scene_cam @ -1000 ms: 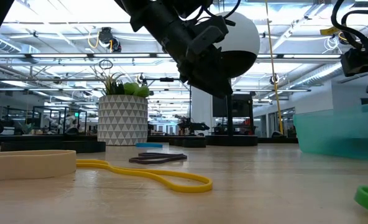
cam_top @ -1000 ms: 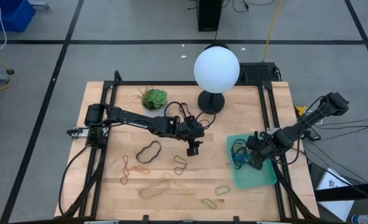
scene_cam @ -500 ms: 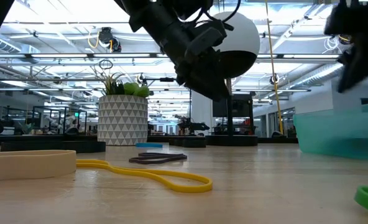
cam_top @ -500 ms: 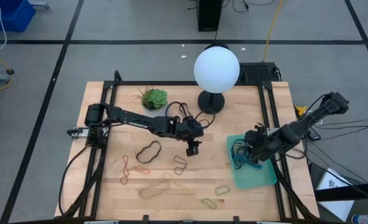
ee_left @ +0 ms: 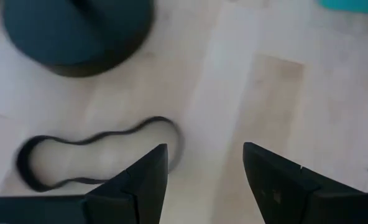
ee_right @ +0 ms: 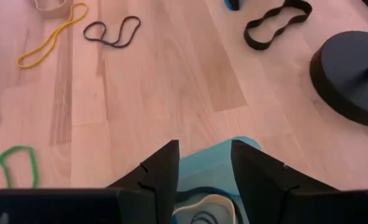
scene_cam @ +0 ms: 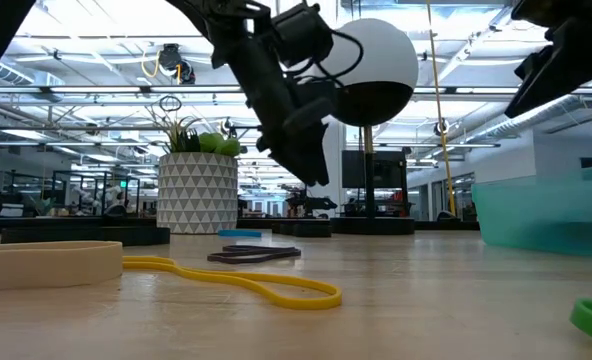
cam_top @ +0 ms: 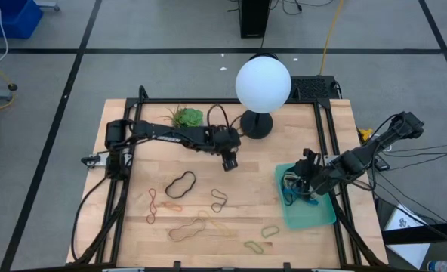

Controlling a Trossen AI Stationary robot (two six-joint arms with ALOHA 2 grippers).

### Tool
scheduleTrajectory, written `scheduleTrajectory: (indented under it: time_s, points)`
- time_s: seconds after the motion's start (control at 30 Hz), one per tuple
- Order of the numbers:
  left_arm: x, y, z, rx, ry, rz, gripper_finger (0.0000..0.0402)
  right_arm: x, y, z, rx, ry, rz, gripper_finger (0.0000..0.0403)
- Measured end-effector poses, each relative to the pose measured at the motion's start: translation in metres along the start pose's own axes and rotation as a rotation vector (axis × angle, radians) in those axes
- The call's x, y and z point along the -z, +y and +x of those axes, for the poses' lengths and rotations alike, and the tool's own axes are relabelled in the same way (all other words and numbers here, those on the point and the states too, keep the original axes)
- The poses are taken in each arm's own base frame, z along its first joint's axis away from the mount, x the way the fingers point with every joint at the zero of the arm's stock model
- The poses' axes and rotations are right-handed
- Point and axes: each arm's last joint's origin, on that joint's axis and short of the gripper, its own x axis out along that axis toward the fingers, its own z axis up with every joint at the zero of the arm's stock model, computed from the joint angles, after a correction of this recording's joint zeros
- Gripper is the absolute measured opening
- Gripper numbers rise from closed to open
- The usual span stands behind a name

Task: Pick and place rubber bands into bin
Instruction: Put the top black rubber band into the bin

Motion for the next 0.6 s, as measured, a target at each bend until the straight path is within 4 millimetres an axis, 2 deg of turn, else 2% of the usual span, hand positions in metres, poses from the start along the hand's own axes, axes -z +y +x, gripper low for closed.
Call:
scheduleTrajectory:
  time_s: [0.27,0.47,0.6]
  points:
    - [-0.005,0.014,0.002,-0.001,-0.031,0.117,0.0216,0.010,-0.002,0.009,0.028,-0.002,-0.008,0.0141]
    - [-0.005,0.014,0.002,0.005,-0.034,0.122,0.0216,0.013,-0.002,0.011,0.033,0.004,-0.012,0.0141]
    - [-0.003,0.014,0.009,0.002,-0.019,0.123,0.0216,0.013,-0.002,0.011,0.033,0.004,-0.013,0.0141]
